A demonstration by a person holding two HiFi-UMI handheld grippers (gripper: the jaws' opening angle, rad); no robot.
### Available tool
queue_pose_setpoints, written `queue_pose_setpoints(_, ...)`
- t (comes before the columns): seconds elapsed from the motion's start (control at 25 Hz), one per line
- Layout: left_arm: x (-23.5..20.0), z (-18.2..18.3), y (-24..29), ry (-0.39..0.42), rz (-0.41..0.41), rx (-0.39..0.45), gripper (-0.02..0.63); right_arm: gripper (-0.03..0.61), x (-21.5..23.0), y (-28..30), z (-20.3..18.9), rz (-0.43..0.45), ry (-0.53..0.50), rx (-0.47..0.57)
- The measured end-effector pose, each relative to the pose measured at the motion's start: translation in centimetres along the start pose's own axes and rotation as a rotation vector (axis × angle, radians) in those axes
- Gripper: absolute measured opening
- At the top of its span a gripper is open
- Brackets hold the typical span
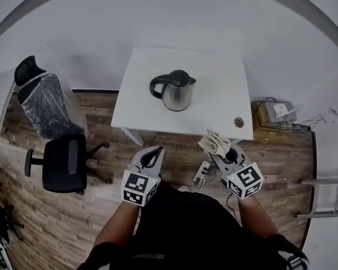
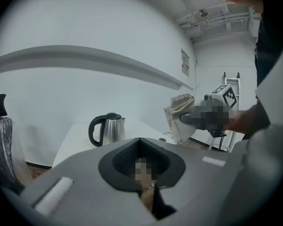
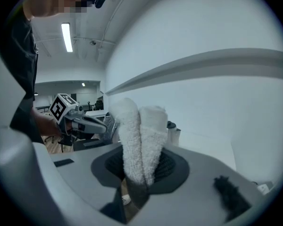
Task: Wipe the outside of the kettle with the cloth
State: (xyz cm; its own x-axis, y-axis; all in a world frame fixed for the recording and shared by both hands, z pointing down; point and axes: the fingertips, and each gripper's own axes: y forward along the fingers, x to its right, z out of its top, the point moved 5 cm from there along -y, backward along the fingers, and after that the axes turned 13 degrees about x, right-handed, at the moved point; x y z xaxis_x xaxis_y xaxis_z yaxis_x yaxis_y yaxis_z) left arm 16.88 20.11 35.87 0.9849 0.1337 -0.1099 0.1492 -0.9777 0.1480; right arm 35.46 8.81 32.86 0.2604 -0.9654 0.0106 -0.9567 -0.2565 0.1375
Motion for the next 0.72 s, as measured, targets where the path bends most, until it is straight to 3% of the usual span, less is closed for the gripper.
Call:
queue_pose_setpoints(0.28,-5.4,0.1,2.4,-0.005,-0.004,-0.001,0.006,0.092,2.2,6.6,1.9,-0.010,-0.096,-0.086)
queue_pose_setpoints(0.72,-15.3,-0.5,6.8,0.028,-0.101,-0.064,0.006,0.092,5.5,19.0,1.6,-0.059,-0.046,-0.290)
